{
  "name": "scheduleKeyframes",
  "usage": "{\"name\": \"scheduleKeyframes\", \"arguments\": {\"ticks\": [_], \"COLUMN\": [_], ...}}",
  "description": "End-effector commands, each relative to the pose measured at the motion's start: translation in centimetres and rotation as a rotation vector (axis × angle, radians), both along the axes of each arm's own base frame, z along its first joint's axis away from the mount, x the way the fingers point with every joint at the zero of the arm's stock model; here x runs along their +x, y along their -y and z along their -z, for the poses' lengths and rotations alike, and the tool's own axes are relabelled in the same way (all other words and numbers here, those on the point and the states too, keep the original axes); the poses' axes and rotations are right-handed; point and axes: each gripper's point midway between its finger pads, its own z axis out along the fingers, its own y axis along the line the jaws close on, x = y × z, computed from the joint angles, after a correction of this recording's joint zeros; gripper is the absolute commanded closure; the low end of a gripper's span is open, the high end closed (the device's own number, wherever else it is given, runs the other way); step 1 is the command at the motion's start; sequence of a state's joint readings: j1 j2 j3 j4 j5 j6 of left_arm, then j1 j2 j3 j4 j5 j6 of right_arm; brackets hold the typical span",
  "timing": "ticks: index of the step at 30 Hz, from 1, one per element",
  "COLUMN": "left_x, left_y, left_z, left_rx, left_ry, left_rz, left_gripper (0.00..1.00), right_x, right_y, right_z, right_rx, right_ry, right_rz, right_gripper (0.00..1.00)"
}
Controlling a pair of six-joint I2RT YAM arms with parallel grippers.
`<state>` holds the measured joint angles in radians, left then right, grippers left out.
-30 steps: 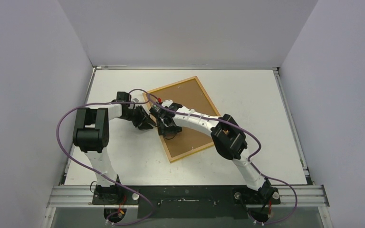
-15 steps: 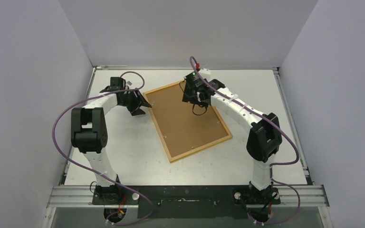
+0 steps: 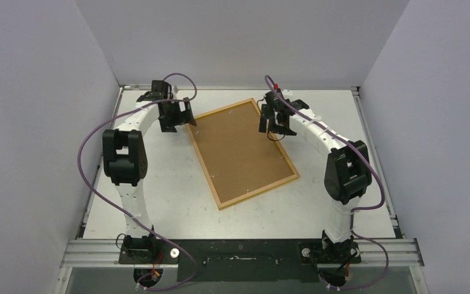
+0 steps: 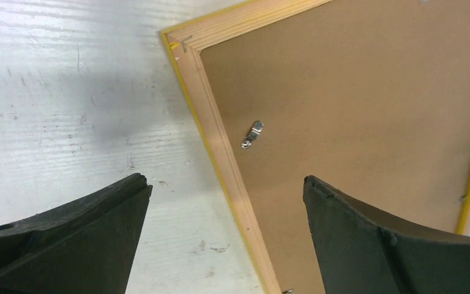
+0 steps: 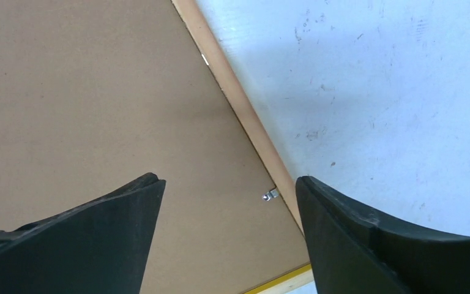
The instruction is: Put the photo into the frame
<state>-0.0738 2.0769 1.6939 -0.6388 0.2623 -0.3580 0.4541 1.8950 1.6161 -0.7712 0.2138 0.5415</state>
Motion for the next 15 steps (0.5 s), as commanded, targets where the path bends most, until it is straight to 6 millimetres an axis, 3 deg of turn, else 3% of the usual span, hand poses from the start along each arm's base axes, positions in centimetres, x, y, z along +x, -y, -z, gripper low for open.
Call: {"name": "scheduleKeyframes", "arguments": {"ticks": [1,9,15], "left_x": [-0.2,0.6,0.9], "left_y": [0.3,0.6,2.0], "left_z": [1.4,2.4,3.2], "left_rx": [0.086,0.082,0.028], "left_ry": [-0.033,-0.046,-0.062], "left_rz": [0.098,0.069,0.086], "left_gripper": [0.03,0.07,0.14], "right_x": [1.5,3.4,3.7], "right_y": [1.1,-0.8,-0.5], "right_z": [0.0,3.5,5.2], "right_rx": [0.035,0.33,0.351], "right_ry": [0.02,-0.062,-0.096], "right_rz": [-0.042,-0.069,-0.048], "right_gripper": [0.16,0.14,0.14]}}
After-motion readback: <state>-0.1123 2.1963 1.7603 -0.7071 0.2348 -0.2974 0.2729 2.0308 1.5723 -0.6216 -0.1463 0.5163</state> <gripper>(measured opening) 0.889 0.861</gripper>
